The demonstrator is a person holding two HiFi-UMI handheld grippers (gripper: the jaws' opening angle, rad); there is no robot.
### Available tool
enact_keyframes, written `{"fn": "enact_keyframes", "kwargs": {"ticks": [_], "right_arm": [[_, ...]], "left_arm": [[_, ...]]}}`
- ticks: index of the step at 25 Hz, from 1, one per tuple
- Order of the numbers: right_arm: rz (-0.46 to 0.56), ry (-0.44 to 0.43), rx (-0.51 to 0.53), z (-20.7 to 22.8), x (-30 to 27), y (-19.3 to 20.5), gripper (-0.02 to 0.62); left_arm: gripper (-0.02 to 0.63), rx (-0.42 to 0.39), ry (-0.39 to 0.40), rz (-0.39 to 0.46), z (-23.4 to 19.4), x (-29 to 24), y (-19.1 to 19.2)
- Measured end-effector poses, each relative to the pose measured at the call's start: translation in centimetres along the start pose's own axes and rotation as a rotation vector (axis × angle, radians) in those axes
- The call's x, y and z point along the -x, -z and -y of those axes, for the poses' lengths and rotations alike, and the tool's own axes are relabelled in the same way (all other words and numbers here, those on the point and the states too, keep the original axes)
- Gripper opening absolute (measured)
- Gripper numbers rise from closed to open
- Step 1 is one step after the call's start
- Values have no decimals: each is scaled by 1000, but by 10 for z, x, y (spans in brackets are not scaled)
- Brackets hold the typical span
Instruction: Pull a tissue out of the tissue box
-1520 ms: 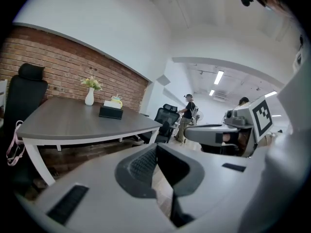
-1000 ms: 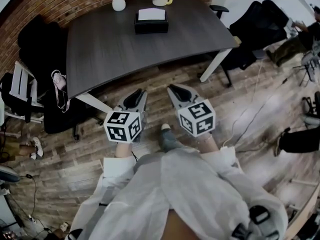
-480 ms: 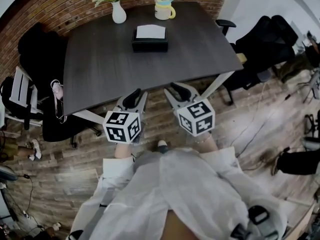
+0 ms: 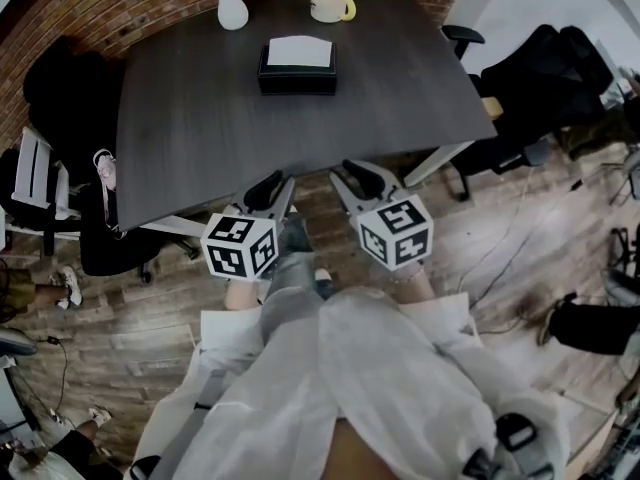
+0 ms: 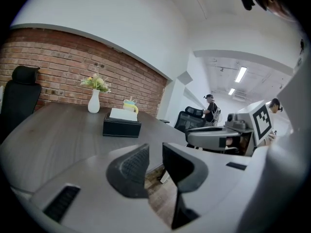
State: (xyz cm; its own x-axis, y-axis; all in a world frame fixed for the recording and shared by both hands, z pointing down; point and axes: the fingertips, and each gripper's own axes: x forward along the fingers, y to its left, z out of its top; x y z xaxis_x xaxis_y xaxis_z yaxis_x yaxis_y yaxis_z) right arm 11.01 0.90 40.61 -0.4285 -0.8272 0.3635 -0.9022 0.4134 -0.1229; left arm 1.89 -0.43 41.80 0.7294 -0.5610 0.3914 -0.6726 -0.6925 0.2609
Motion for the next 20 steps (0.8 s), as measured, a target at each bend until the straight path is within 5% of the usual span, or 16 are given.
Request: {"fn": "enact_keyframes", "kwargs": {"ticks": [7,20], "right_arm": [[-11,38,-15,35,-46,-11,86],[15,98,39,96,-171,-94,86]], "left_arm": [[72,6,54,-16,-37,-50,-20],[72,-38,72,42,-167,-118,-124]]}}
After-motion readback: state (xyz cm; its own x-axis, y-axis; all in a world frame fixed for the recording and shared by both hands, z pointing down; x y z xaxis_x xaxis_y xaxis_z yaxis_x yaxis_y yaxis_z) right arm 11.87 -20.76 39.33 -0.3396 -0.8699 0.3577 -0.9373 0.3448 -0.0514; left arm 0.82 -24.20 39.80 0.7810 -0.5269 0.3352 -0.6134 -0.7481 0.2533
